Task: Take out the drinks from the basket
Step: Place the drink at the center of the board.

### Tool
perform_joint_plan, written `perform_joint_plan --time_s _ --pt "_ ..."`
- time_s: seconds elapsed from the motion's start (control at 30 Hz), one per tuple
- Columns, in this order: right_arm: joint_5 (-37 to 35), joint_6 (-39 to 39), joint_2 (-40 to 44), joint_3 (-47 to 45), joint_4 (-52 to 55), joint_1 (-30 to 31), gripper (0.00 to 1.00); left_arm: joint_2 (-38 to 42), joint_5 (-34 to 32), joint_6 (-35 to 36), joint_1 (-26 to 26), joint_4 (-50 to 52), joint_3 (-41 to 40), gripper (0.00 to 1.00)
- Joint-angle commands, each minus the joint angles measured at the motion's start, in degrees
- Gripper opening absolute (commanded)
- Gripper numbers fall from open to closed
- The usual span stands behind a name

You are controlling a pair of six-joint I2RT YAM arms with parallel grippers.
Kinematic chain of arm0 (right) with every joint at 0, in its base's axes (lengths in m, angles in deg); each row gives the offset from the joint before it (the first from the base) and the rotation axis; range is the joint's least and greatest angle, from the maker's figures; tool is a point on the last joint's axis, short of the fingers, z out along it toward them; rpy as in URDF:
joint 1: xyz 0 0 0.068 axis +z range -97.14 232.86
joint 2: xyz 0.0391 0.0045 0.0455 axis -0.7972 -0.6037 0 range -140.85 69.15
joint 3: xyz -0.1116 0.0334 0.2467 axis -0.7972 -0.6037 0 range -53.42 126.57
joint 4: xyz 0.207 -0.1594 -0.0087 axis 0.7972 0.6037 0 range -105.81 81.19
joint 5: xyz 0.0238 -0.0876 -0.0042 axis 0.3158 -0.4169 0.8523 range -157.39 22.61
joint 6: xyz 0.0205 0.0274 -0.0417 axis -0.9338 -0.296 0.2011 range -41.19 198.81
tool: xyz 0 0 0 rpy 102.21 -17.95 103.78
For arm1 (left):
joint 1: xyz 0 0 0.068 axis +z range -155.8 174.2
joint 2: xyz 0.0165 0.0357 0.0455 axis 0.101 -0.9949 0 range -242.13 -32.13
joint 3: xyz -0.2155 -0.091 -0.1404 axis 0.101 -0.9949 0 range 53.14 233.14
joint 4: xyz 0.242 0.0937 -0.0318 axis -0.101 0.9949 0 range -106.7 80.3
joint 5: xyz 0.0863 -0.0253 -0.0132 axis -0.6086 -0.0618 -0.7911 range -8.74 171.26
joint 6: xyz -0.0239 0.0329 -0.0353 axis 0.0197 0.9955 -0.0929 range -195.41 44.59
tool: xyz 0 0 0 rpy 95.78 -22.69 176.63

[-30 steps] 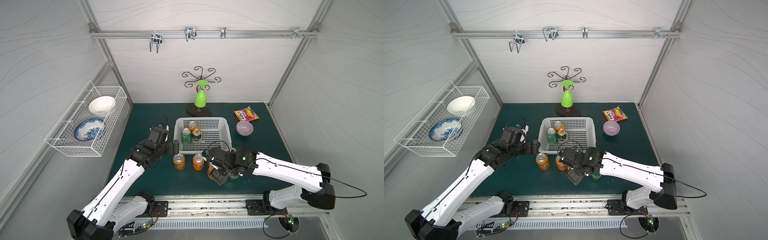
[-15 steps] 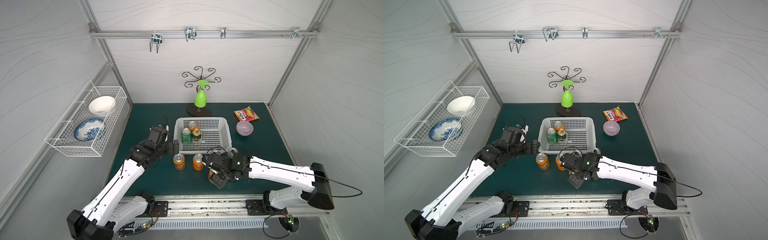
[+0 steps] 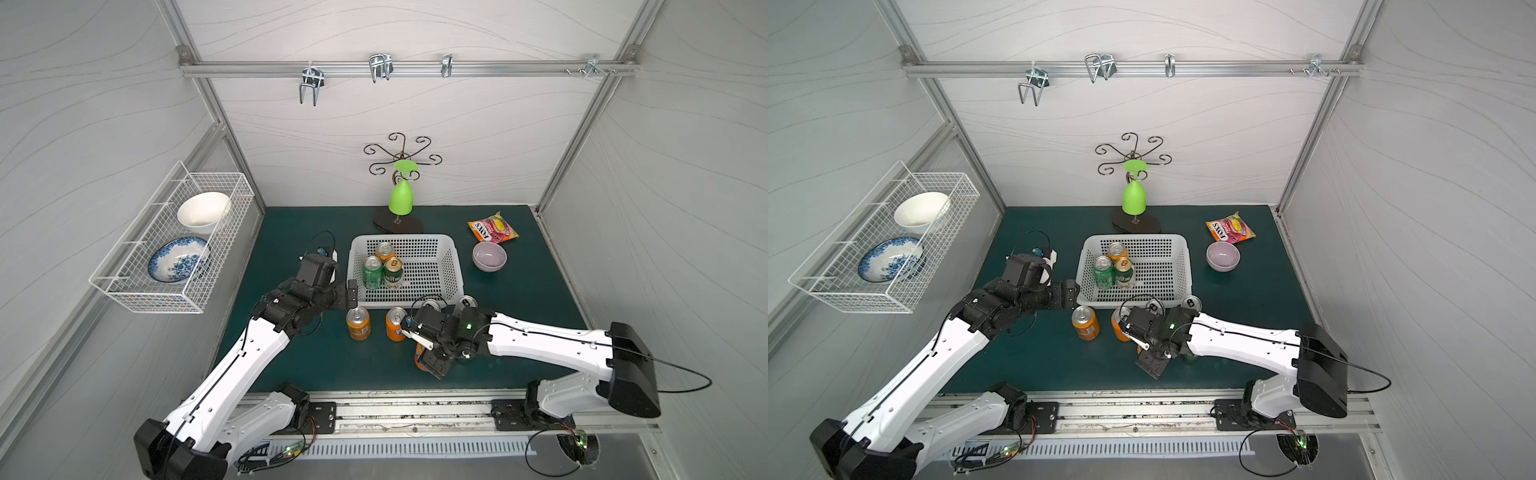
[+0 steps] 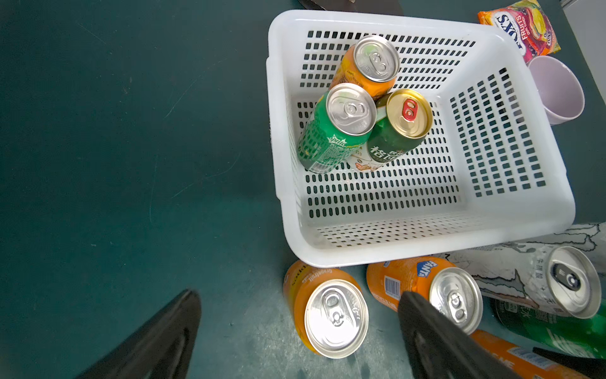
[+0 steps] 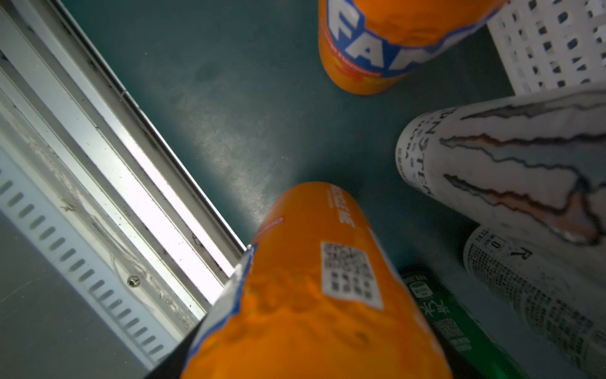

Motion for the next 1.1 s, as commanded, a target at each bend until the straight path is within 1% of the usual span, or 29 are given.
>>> perform_joint_plan --time_s 0.0,0.4,0.87,0.97,1.07 --pt "0.9 1.4 -0.2 0.2 -2.4 -0.9 0.59 -0.4 -1.1 0.3 0.3 -1.6 0.4 0.99" --pt "-0.6 1.7 -2.4 -2.0 -6.0 -1.7 0.6 -0.5 -1.1 0.3 0.3 -1.6 0.4 0.98" --pt "-2.1 1.6 -4.0 -2.9 -6.6 -2.4 0.62 -0.7 -1.1 0.3 0.3 -1.5 0.4 0.98" --pt "-1.8 1.5 -4.4 -3.1 -6.7 -2.7 0.63 -0.8 -1.0 0.3 0.3 -1.5 0.4 0.98" --pt "-1.6 1.4 -4.6 -3.2 -6.7 -2.7 0.68 -0.7 -1.1 0.3 0.3 -1.5 0.4 0.99"
